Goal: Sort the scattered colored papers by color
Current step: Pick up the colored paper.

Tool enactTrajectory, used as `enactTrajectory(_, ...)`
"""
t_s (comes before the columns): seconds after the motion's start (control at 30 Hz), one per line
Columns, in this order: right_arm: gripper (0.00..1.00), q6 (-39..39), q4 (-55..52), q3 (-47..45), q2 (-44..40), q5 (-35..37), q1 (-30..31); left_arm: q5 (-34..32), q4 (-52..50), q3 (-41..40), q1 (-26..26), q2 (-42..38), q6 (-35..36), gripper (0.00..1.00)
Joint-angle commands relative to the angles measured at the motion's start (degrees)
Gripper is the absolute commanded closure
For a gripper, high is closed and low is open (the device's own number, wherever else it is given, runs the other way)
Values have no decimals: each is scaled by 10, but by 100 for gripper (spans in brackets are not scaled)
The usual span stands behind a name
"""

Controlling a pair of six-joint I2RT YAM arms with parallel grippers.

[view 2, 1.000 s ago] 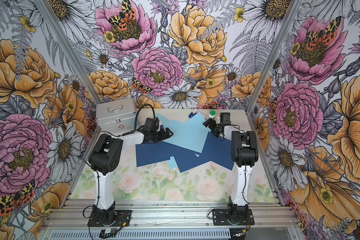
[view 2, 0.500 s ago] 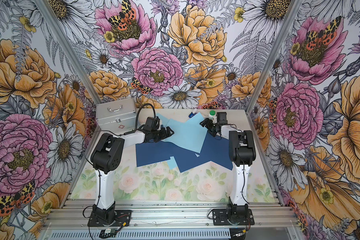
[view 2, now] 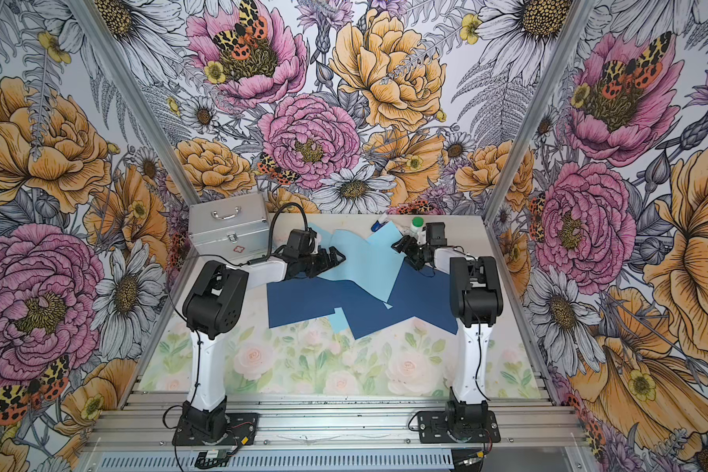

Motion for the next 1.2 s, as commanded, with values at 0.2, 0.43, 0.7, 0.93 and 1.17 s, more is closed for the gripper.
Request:
enactTrajectory(0.2, 20, 6, -1, -16, -4, -15, 16, 88, -22, 28, -19, 36, -27, 2)
enactTrajectory(0.43, 15, 49, 52, -29, -3, -54, 25, 105, -21, 46, -28, 56, -40, 2)
enactTrajectory(0.7, 13, 75, 87, -51, -28, -79, 27, 113, -7, 43, -32, 70, -57, 2)
enactTrajectory(0.93, 39, 47, 40, -57, -55, -47, 23, 111, -4, 37, -32, 66, -57, 2)
enactTrajectory(1.17, 45, 19, 4, -76, -77, -31, 11, 109, -4, 32, -31, 61, -56, 2)
